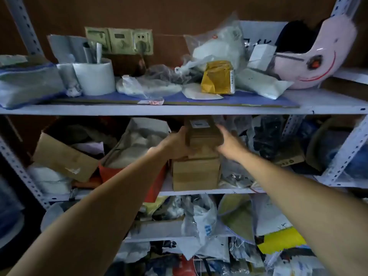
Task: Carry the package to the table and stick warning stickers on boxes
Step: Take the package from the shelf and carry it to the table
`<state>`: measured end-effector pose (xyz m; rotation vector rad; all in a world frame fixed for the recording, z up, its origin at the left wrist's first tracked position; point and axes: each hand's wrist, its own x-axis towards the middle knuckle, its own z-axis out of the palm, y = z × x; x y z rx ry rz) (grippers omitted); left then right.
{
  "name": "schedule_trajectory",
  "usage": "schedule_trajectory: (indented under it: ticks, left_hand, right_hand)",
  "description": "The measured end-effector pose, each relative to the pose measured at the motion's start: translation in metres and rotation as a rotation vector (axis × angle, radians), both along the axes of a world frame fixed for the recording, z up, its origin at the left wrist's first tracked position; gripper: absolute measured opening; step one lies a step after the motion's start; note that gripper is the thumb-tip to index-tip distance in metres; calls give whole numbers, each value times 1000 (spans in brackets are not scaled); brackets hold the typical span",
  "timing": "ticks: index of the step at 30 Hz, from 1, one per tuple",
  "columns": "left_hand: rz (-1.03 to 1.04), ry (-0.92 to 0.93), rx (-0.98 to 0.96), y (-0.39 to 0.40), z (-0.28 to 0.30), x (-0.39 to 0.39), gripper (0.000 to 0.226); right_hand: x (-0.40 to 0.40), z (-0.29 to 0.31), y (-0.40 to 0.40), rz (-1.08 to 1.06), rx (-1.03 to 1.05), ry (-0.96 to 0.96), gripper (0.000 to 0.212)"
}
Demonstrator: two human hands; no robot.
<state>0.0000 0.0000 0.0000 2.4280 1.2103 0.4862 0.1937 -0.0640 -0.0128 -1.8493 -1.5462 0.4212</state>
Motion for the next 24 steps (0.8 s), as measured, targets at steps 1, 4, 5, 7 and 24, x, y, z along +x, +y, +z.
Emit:
schedule_trajectory:
  ticks: [1,4,5,7,24]
  left_hand:
    - [-26,-50,-10,11,-3,3,98]
    - [-82,-111,-20,30,-20,14,105]
    - [-106,-149,-24,34,-28,21,104]
    - [-108,-281,-61,36,-39,30,103]
    - [-645,-755,-680,-193,-106,97,57]
  right_hand:
    - [1,1,8,11,21,-8,86]
    - [7,3,23,79,-42,-32,100]
    - [9,1,27,100,-67,0,99]
    - [9,-3,27,73,-66,117,93]
    - [-7,-87,-284,-661,310,267,112]
